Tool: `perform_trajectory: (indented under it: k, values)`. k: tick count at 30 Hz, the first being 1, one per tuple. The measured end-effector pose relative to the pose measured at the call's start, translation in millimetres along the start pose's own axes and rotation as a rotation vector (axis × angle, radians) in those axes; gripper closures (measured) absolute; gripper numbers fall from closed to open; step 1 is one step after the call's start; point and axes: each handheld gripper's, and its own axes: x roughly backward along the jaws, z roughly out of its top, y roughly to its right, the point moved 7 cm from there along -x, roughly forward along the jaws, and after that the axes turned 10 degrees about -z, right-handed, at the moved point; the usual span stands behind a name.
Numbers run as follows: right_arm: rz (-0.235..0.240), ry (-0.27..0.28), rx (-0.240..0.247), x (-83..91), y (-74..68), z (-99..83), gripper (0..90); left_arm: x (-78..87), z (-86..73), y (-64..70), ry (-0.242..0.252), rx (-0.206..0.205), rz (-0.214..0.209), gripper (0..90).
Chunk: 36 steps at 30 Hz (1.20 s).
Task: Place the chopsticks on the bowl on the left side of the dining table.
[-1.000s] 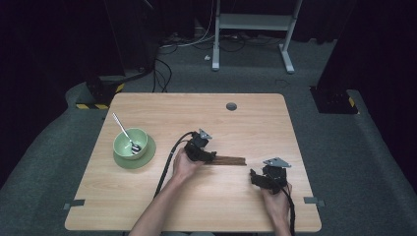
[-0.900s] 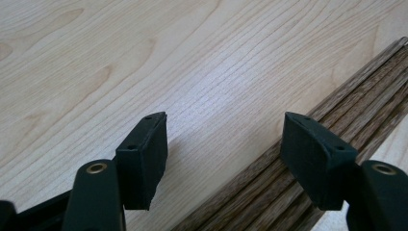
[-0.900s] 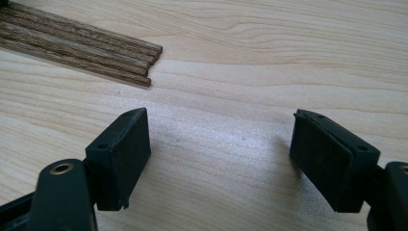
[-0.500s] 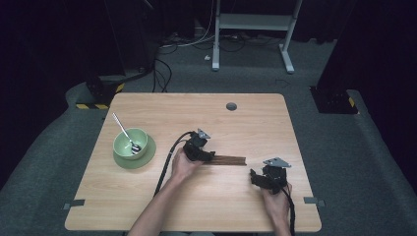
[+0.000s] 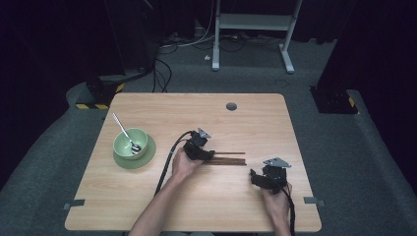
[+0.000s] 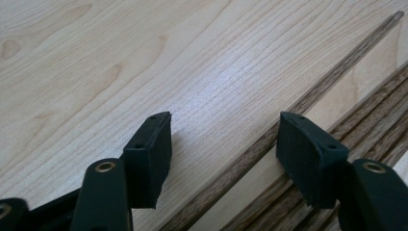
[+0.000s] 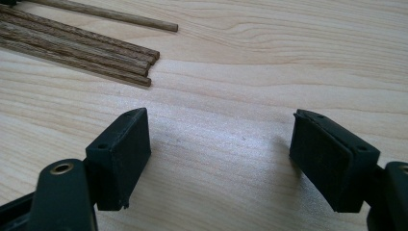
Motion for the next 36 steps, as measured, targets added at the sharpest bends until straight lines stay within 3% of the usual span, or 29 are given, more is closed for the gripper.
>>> perform_trajectory:
  k: [14,22,36]
  values:
    - [0.001,-0.001,-0.002,0.2,-0.3,-0.1,22.0,1.6,0.5,-9.1,0.017,0.007,0.003,46.8]
    - [0.002,-0.001,-0.004,0.4,-0.6,-0.2,22.4,1.3,4.6,-14.1,-0.015,0.003,0.007,52.7]
    - [0.005,0.002,-0.002,0.7,-1.0,-0.1,23.8,4.3,3.8,-26.0,-0.005,0.002,-0.003,65.6]
